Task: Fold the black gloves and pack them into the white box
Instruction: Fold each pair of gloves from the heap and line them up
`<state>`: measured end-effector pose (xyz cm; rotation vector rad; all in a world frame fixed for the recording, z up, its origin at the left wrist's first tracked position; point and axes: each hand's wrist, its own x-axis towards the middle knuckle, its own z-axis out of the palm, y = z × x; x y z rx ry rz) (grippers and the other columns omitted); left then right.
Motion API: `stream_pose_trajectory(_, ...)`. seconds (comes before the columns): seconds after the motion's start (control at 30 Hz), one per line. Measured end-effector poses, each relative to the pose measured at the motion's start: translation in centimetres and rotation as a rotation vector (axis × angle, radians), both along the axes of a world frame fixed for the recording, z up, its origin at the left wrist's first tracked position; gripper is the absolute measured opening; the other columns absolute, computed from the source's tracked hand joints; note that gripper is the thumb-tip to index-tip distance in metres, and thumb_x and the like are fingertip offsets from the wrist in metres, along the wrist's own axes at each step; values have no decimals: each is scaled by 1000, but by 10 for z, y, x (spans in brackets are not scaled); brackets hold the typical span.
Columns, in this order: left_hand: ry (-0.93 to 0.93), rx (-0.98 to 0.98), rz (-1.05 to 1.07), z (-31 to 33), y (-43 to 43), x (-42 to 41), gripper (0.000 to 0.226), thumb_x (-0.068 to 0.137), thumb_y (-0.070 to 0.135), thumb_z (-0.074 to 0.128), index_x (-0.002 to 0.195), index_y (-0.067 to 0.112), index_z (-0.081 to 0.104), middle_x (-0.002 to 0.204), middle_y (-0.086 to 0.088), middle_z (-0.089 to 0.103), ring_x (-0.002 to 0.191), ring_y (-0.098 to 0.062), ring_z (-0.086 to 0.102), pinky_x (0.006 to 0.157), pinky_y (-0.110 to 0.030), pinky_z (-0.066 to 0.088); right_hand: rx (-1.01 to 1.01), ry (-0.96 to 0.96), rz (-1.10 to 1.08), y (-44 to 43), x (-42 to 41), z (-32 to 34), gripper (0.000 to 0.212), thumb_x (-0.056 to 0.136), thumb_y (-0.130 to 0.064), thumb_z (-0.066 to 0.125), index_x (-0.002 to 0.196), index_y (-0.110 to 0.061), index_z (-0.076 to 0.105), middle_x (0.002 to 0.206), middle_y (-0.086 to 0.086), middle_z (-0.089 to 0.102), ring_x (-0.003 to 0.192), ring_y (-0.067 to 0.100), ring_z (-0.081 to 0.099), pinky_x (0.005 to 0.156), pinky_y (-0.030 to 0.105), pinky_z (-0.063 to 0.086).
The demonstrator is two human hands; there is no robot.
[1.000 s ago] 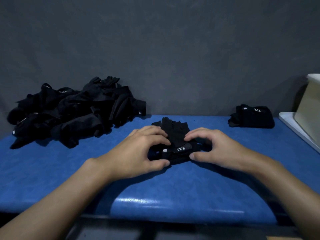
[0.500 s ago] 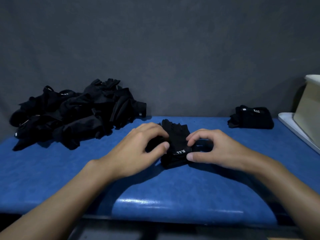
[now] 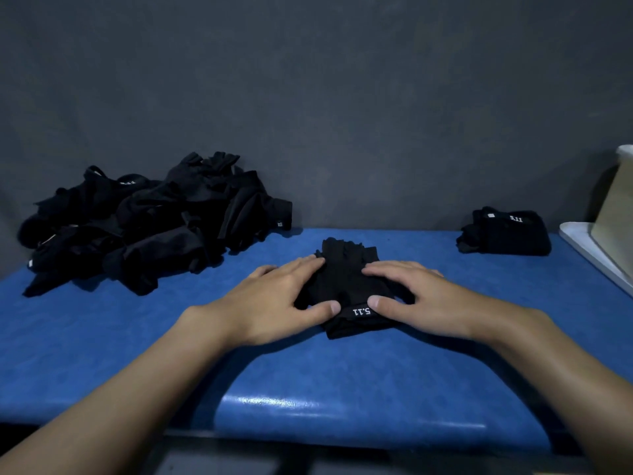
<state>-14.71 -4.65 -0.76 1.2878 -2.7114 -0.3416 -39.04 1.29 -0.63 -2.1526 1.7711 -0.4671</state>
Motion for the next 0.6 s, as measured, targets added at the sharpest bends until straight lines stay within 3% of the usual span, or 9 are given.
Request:
stream_pose_trajectory(0.2,30,25,-6,-1,-3,0,103,70,87,27,157,35,8,165,16,9,149,2,7,124,-35,5,37,97,16,-2,1,4,54,93,-54,51,144,-40,38,150,-26,30,141,2,21,116,30,15)
stream_pose_trajectory(0.3,163,36,-12,6,1,3,101,72,84,40,156,34,16,160,20,21,146,1,17,122,-32,15,34,79,18,-4,-1,4,54,93,-54,52,143,-39,40,150,-25,31,141,2,22,119,33,16)
stream_pose_trajectory(0.4,293,112,-19,13,3,11,92,81,66,65,155,35,21,150,25,30,136,9,27,108,-13,23,45,22,17,-5,-4,3,53,92,-53,54,142,-39,43,150,-24,33,141,2,24,119,36,20)
stream_pose_trajectory(0.53,364,111,24,14,-1,23,61,89,45,65,145,36,40,142,27,43,129,12,37,100,-6,25,-32,-58,17,-4,-2,3,46,91,-40,62,136,-36,51,141,-22,43,135,3,33,114,27,27)
stream_pose_trajectory(0.6,366,64,49,12,-4,27,45,93,32,64,136,33,50,132,22,53,123,9,46,95,-4,29,-83,-180,9,-2,1,5,43,91,-30,65,132,-37,54,135,-21,47,130,-1,38,100,17,36)
